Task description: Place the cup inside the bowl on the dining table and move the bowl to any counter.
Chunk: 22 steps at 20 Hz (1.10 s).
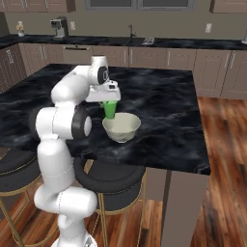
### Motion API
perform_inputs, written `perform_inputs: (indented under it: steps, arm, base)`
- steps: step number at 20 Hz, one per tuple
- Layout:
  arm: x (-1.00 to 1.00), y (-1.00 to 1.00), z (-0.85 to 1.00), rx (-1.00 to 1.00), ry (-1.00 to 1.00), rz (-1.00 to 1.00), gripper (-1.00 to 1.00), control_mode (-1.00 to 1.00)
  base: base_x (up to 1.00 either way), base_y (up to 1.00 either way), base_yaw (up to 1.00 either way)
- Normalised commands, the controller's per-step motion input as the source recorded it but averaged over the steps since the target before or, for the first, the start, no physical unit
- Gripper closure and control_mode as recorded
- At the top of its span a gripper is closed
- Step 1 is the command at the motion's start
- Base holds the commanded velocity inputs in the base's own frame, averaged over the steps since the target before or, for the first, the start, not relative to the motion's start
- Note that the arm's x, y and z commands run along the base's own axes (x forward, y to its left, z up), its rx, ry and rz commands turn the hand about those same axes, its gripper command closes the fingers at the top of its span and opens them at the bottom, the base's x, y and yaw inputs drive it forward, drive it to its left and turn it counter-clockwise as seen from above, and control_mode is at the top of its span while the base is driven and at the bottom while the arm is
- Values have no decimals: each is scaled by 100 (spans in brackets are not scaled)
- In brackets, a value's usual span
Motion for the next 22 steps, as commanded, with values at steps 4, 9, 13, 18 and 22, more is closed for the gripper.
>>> perform_inputs:
  steps: [4,9,13,18,22]
  arm:
    - [17,-38,0,1,-3,0,100,-100]
    - [28,-11,0,3,-2,2,100,-100]
    - [21,0,0,3,0,3,100,-100]
    - [1,0,0,1,0,1,100,-100]
    - [0,-11,0,0,0,0,100,-100]
  base:
    - [0,0,0]
    - [0,0,0]
    - [0,0,0]
    - [0,0,0]
    - [0,0,0]
